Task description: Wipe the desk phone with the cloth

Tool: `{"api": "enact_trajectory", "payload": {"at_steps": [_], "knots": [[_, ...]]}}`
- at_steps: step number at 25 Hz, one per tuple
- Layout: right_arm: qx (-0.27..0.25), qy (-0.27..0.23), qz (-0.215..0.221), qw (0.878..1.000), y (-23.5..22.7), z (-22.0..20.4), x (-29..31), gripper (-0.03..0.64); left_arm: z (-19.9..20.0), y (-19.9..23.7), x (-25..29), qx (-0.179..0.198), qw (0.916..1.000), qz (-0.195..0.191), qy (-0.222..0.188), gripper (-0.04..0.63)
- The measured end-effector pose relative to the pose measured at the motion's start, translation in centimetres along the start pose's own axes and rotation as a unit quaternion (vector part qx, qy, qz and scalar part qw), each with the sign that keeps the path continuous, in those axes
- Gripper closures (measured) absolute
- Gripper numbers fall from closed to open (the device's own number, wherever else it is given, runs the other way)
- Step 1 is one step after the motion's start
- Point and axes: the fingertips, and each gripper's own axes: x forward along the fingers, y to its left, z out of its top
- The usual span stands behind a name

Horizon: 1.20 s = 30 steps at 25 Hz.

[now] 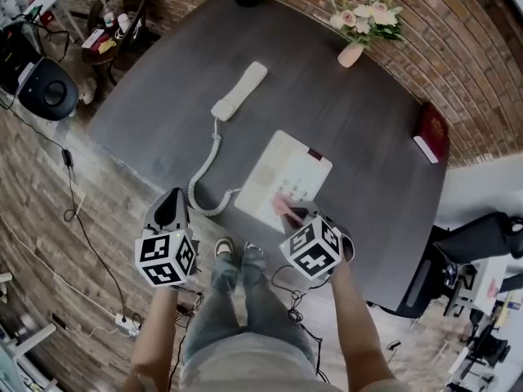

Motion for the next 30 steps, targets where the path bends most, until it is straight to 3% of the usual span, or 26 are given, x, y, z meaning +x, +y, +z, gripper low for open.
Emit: {"api": "enact_trajectory", "payload": {"at_steps": [23,30], "knots": [[0.015,0.005,0.072,0.997,6.4,-0.7,0.7,0.595,-1.1,0.6,-0.3,-0.002,1.0,-0.001,-0.002,0.592],[0.053,-0.048,0.105,0.992,6.3,0.5,-0.8,0.596,0.2,-0.1,0.1,-0.004,0.9999,-0.004,-0.015,0.592]]}}
